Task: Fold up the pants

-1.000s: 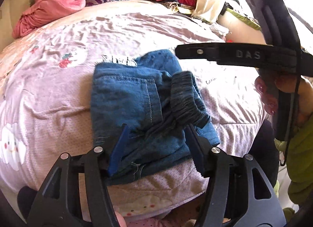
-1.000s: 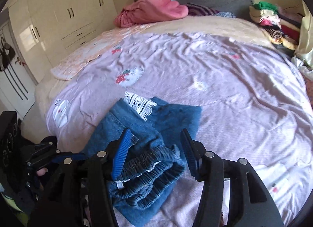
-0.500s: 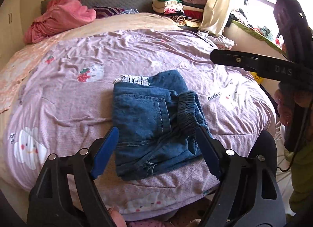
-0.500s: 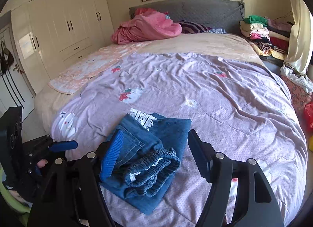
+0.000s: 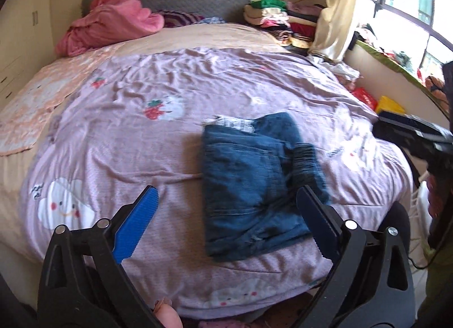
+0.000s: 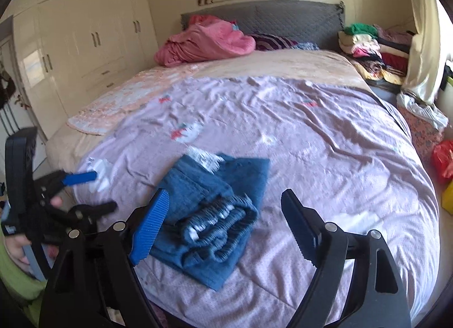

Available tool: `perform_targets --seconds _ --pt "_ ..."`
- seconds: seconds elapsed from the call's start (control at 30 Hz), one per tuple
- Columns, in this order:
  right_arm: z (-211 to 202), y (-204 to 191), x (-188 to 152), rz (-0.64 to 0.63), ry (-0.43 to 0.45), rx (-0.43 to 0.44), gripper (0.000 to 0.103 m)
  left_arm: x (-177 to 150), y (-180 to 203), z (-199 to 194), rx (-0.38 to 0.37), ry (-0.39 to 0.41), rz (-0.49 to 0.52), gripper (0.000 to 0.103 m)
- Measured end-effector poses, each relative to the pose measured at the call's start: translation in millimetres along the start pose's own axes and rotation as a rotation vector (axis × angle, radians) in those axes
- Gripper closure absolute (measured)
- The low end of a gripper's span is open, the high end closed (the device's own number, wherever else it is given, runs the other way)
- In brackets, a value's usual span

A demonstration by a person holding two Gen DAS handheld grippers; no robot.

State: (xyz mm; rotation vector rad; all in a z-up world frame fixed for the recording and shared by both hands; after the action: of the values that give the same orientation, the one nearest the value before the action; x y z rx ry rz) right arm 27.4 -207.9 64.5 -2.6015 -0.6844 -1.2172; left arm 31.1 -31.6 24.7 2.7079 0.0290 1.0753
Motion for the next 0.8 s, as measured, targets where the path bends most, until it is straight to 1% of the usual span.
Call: perform_targets --seconds 0.07,0.2,0.43,0.53,0.6,0.67,0.7,0.8 --pt "8.1 3.6 -11.1 0.016 -0.034 -0.015 0.022 0.4 -9.7 8.2 0.018 -0.011 -0.021 0.010" --pt "26.4 10.3 -30.8 0.055 -0.082 -0.011 0.022 -1.7 -23.2 26.2 0.043 -0.041 -0.053 0.010" --pt "61.0 21.3 -57.1 0.105 -0.154 -0.011 0.024 -5.5 -31.8 54.6 0.026 -0.086 -0.094 0.010" --pt "73.5 25.0 -62.6 0.114 -0.173 0.021 0.036 -5.7 -31.0 65.5 0.014 -0.102 -0.106 0.010" --pt "80.0 25.8 -63.5 0.121 -0.177 0.043 0.040 -5.7 -29.9 72.6 0.002 -0.113 -0.114 0.010" --pt "87.6 26.6 -62.5 0.129 -0.178 0.073 0.044 -6.2 -28.9 81.1 0.007 -0.124 -0.110 0.010" --pt "91.1 26.7 -61.8 0.127 -0.177 0.084 0.048 -6.6 -28.4 84.3 0.009 -0.129 -0.108 0.011" --pt "103.6 26.1 -61.5 0.126 -0.192 0.115 0.057 -7.0 -27.8 94.0 0.008 -0.143 -0.107 0.019"
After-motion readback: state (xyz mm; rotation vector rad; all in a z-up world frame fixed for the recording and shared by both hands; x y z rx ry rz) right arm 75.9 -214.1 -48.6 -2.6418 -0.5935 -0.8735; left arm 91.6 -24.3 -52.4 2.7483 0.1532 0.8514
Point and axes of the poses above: each gripper's, at about its wrist camera, not at the fingertips, and z roughly the way its jaws point, y to its right, x to its top, the point moved 3 cm from there along z, roughly the way its jaws point, and after that the axes turned 11 degrees about -z, right-handed, at the moved point
